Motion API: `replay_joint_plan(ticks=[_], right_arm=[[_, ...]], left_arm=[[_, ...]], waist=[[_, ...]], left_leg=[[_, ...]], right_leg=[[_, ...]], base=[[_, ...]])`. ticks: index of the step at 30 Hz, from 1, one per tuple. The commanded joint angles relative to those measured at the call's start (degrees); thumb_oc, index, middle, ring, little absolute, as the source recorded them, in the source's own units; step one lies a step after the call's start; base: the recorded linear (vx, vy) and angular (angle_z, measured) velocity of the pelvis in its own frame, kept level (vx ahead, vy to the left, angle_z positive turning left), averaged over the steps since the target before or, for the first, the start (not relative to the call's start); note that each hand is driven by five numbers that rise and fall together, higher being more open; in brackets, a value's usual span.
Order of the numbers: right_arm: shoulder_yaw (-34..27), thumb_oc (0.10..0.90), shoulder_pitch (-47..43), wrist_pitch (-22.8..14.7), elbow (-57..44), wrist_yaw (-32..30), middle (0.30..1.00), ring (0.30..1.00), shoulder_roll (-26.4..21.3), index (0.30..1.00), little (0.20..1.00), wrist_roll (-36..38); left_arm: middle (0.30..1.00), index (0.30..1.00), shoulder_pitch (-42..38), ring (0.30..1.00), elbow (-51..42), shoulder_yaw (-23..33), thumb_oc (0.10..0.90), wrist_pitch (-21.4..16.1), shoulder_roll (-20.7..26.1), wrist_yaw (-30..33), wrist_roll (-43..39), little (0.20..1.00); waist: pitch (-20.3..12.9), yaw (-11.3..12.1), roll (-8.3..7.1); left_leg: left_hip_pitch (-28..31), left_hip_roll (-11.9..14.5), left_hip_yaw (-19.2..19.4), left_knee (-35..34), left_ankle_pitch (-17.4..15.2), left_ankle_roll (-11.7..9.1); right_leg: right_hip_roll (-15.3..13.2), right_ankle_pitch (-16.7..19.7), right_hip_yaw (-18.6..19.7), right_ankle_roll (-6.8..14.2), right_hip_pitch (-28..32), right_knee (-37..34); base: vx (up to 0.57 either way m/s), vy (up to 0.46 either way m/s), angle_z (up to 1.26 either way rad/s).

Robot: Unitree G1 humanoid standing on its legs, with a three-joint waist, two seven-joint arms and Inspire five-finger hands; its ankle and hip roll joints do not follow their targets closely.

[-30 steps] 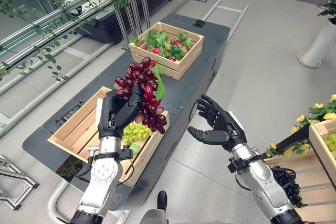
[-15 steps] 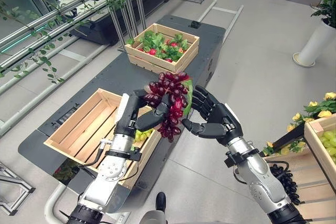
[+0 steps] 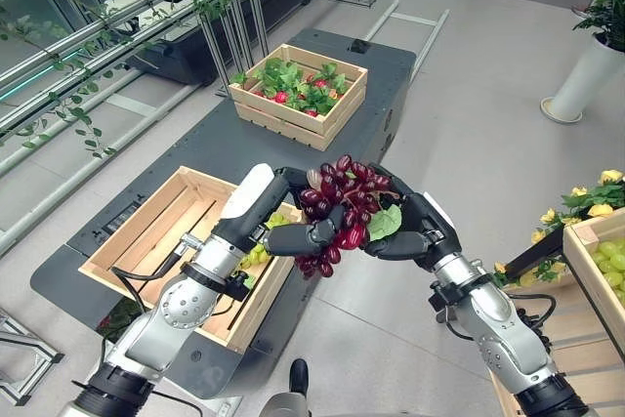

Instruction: Pick up the fruits from the basket on one side to the basket on the other side

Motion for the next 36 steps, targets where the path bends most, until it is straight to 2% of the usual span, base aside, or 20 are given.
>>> replay_joint_plan(ticks=[1,11,17,22,25,28,36], right_arm=[[-3.83,0.8,-5.76,-8.73,-6.31,0.89,0.9,0.9,-0.9,0.9,0.9,-0.8],[-4.37,0.8,-6.41,-9.46,-6.81,0.18,0.9,0.9,0.27,0.9,0.9,-3.2],[-3.68,0.8,-8.09,-11.35,-6.4,0.23,0.9,0.9,0.47,0.9,0.9,-4.95],[-3.85,0.8,-8.46,-12.57,-6.53,3.04,0.9,0.9,-0.46,0.9,0.9,-7.22],[-4.83,0.8,-8.94,-12.81,-7.32,5.93,0.9,0.9,-1.26,0.9,0.9,-7.28],[-6.33,0.8,-9.07,-12.22,-8.47,7.69,0.9,0.9,-2.56,0.9,0.9,-7.81],[-10.08,0.8,-8.11,-10.72,-10.5,9.47,0.9,0.9,-5.36,0.9,0.9,-9.45]], left_arm=[[0.3,0.3,-9.79,0.3,-1.83,1.75,0.4,-8.31,-1.47,-0.34,-5.65,0.3],[0.3,0.3,-9.88,0.3,-2.12,0.85,0.4,-6.49,-3.66,-6.07,-10.5,0.3],[0.3,0.3,-10.18,0.3,-0.76,-0.21,0.4,-3.43,-4.52,-6.73,-14.75,0.3],[0.3,0.3,-9.34,0.3,0.61,1.9,0.4,0.6,-6.78,-7.95,-25.21,0.3],[0.3,0.3,-8.25,0.3,0.82,4.1,0.4,4.56,-9.88,-9.56,-33.41,0.3],[0.3,0.3,-7.05,0.3,0.33,6.57,0.4,7.89,-12.13,-10.06,-37.57,0.3],[0.3,0.3,-5.49,0.3,-0.15,11.53,0.4,13.97,-12.08,-11.16,-39.25,0.3]], waist=[[-8.13,-0.43,0.76],[-8.3,-0.63,0.88],[-8.39,-0.45,0.91],[-8.53,-0.12,0.64],[-8.5,0.23,0.43],[-8.56,0.4,0.16],[-8.8,0.49,-0.07]], left_leg=[[5.56,1.32,0.43,0.08,-8.83,-2.09],[5.72,1.38,0.43,0.08,-8.99,-1.88],[5.68,1.38,0.34,0.08,-8.98,-1.82],[5.61,1.41,0.21,0.08,-8.9,-1.83],[5.54,1.42,-0.16,0.08,-8.85,-1.86],[5.44,1.34,-0.46,0.08,-8.78,-1.89],[5.18,1.3,-0.62,0.08,-8.54,-1.83]], right_leg=[[-0.66,5.21,1.11,-2.38,-4.27,0.04],[-0.64,5.15,1.66,-2.31,-4.3,0.04],[-0.65,5.17,1.75,-2.28,-4.37,0.05],[-0.58,5.23,1.65,-2.37,-4.4,0.05],[-0.49,5.17,1.44,-2.56,-4.33,0.15],[-0.41,5.13,1.25,-2.69,-4.31,0.24],[-0.42,5.02,1.25,-2.71,-4.48,0.45]], base=[[0.0,0.0,0.0],[0.0,0.0,0.0],[0.0,0.0,0.0],[0.0,0.0,0.0],[0.0,0.0,0.0],[0.0,0.0,0.0],[0.0,0.0,0.0]])
